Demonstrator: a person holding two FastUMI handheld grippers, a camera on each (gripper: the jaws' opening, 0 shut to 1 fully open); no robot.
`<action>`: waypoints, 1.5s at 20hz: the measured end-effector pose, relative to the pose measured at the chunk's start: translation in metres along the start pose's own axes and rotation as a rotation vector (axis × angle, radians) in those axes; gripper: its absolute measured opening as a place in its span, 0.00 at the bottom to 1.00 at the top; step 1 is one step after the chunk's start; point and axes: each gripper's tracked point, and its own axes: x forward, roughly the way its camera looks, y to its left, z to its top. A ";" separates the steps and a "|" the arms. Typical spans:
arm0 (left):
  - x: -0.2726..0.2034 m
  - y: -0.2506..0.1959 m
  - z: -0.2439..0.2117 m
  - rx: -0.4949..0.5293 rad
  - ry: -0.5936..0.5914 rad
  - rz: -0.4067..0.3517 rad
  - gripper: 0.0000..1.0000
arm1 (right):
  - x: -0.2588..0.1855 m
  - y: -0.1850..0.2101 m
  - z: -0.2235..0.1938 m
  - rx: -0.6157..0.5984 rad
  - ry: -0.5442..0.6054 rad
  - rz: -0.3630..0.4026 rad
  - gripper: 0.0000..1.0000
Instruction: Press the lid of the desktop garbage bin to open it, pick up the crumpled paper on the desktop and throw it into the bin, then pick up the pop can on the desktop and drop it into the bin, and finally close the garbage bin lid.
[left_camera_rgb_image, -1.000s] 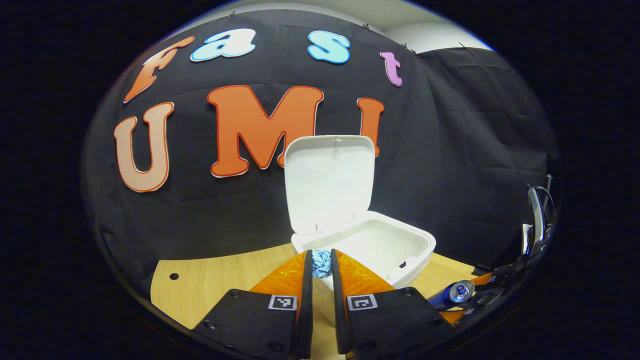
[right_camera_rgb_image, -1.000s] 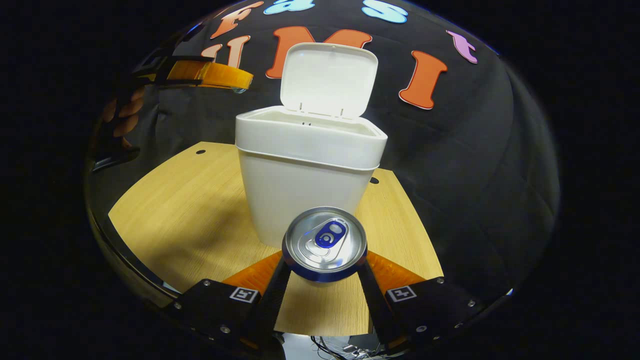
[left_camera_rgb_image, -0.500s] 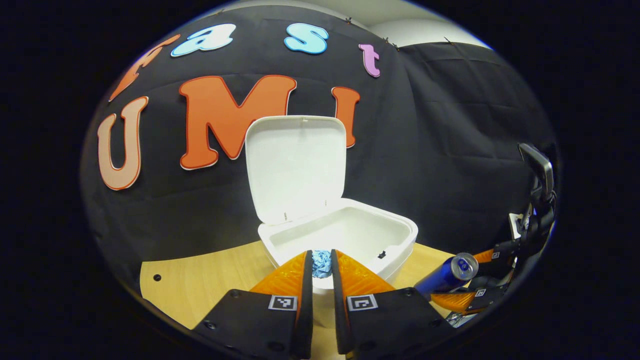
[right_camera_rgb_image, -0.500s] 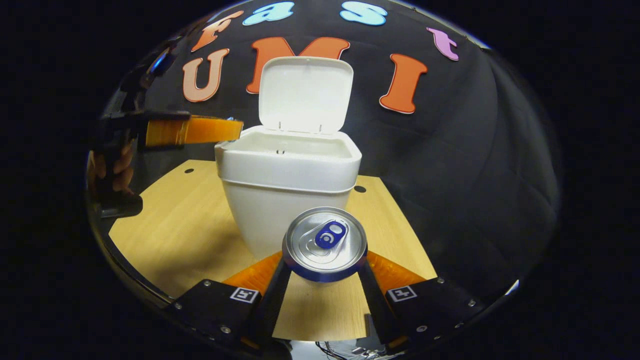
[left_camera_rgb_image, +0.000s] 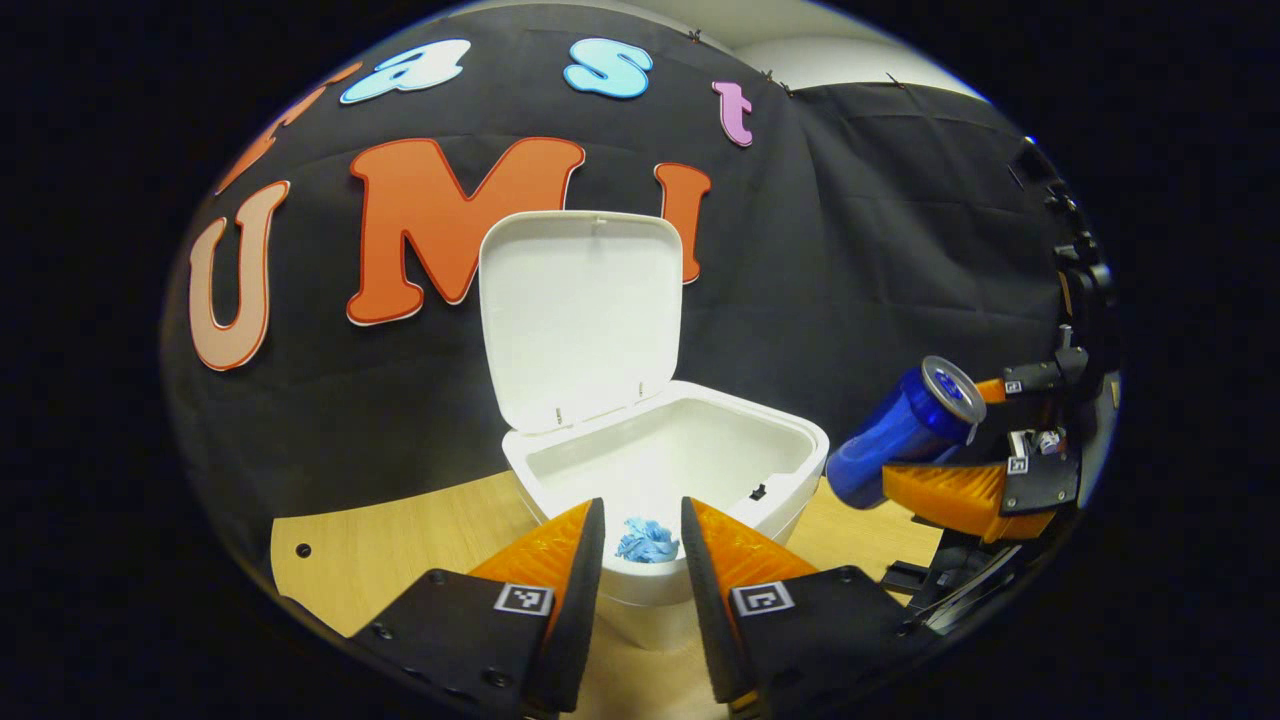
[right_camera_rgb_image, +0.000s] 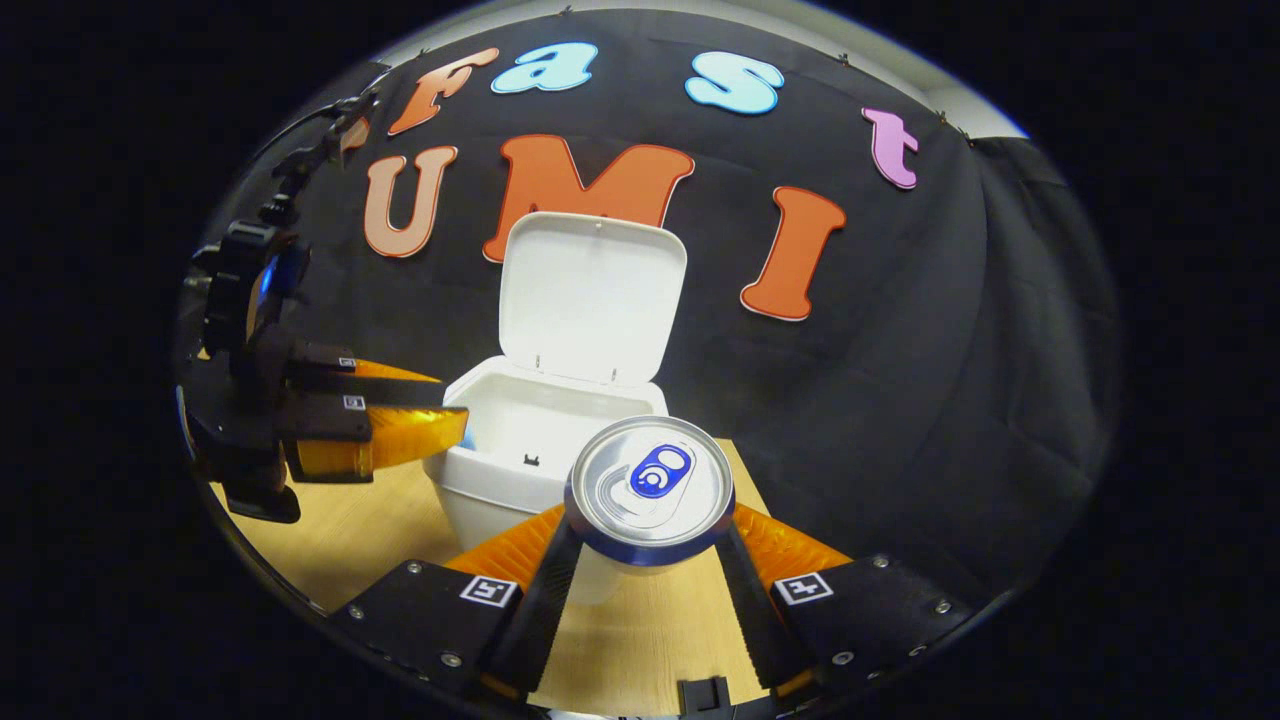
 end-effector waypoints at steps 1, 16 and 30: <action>-0.001 0.002 0.001 -0.002 -0.002 0.003 0.55 | 0.000 -0.003 0.006 -0.006 -0.013 -0.005 0.78; -0.056 0.061 -0.019 -0.047 0.014 0.204 1.00 | 0.040 0.018 0.050 -0.079 -0.118 0.104 0.78; -0.130 0.083 -0.059 -0.108 0.055 0.411 1.00 | 0.077 0.024 0.019 -0.122 -0.041 0.164 0.78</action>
